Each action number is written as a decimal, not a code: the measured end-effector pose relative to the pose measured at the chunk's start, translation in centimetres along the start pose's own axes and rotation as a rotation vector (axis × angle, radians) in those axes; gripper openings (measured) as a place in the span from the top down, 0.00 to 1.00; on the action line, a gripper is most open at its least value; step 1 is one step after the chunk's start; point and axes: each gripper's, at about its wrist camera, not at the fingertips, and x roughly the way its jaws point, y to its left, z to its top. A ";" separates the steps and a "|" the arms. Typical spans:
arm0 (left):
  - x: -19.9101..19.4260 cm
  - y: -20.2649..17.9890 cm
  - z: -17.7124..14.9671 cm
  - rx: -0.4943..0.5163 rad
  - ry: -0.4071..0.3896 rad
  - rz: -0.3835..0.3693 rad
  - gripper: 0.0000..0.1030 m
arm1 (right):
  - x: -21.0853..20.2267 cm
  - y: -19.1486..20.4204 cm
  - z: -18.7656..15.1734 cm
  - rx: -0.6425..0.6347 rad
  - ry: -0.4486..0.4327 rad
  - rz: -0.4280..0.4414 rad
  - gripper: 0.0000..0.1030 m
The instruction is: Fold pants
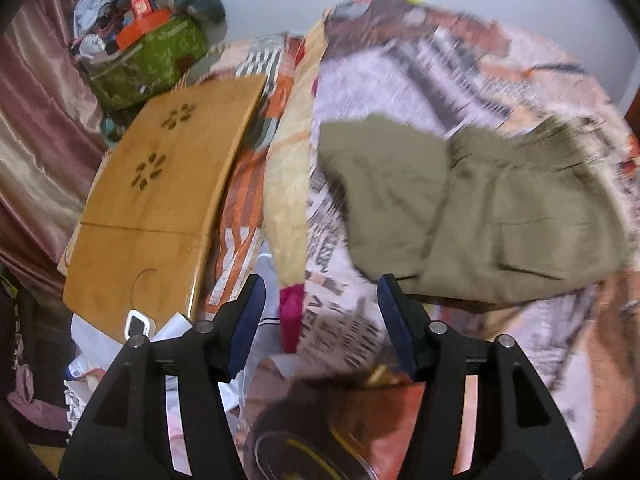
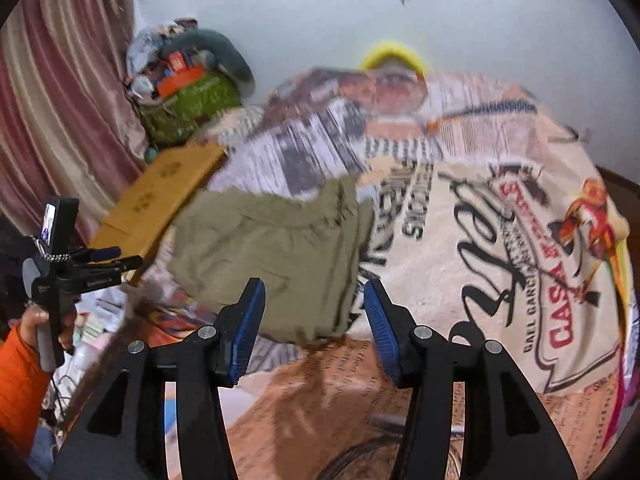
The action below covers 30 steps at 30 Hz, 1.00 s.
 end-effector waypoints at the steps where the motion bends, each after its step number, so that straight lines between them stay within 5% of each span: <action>1: -1.3 -0.1 0.0 0.004 -0.020 -0.015 0.43 | -0.8 0.4 0.1 -0.010 -0.012 0.000 0.54; 17: -26.1 -1.3 -3.9 -0.025 -0.480 -0.146 0.43 | -16.4 6.9 -0.8 -0.110 -0.348 0.014 0.54; 30: -37.8 -2.8 -10.9 -0.023 -0.764 -0.144 0.43 | -25.8 12.2 -5.1 -0.184 -0.636 0.035 0.54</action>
